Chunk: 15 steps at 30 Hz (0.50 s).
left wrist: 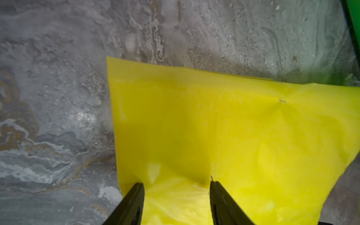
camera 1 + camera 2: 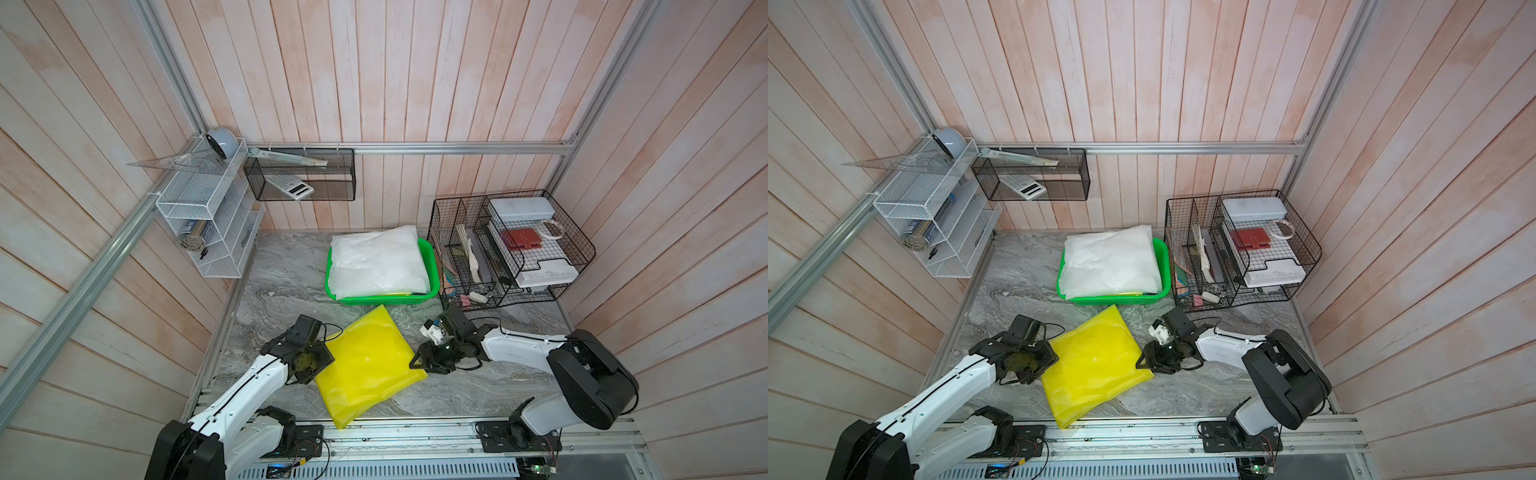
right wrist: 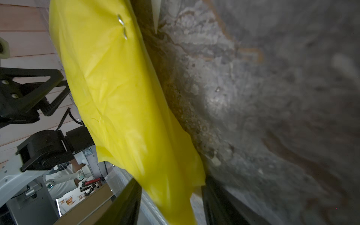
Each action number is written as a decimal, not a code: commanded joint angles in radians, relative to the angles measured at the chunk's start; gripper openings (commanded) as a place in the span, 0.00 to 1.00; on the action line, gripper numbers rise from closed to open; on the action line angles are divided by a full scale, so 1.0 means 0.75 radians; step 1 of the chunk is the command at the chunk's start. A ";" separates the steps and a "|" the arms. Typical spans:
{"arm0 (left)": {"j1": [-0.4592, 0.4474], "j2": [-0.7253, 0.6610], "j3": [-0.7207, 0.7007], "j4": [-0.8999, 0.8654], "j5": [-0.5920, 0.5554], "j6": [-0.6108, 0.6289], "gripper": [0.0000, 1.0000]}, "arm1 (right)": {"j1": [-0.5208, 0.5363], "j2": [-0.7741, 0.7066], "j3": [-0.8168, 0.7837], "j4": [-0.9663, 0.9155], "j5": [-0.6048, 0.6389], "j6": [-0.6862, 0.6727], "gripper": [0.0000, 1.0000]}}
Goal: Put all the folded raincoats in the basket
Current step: Pick up the raincoat from the center of the board.
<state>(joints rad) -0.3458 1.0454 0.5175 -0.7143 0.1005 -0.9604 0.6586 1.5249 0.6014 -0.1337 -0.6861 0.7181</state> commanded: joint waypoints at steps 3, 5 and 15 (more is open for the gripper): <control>0.008 0.036 0.008 0.022 -0.024 0.051 0.59 | 0.020 0.081 -0.023 0.080 -0.017 0.022 0.46; 0.008 0.042 0.006 0.020 -0.029 0.055 0.59 | 0.020 0.085 -0.028 0.104 -0.008 0.029 0.40; 0.008 -0.027 0.153 -0.162 -0.160 0.079 0.68 | 0.018 0.053 -0.086 0.193 0.062 0.097 0.00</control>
<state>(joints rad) -0.3458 1.0611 0.5652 -0.7731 0.0437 -0.9199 0.6689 1.5826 0.5682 -0.0082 -0.6922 0.7631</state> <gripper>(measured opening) 0.674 0.062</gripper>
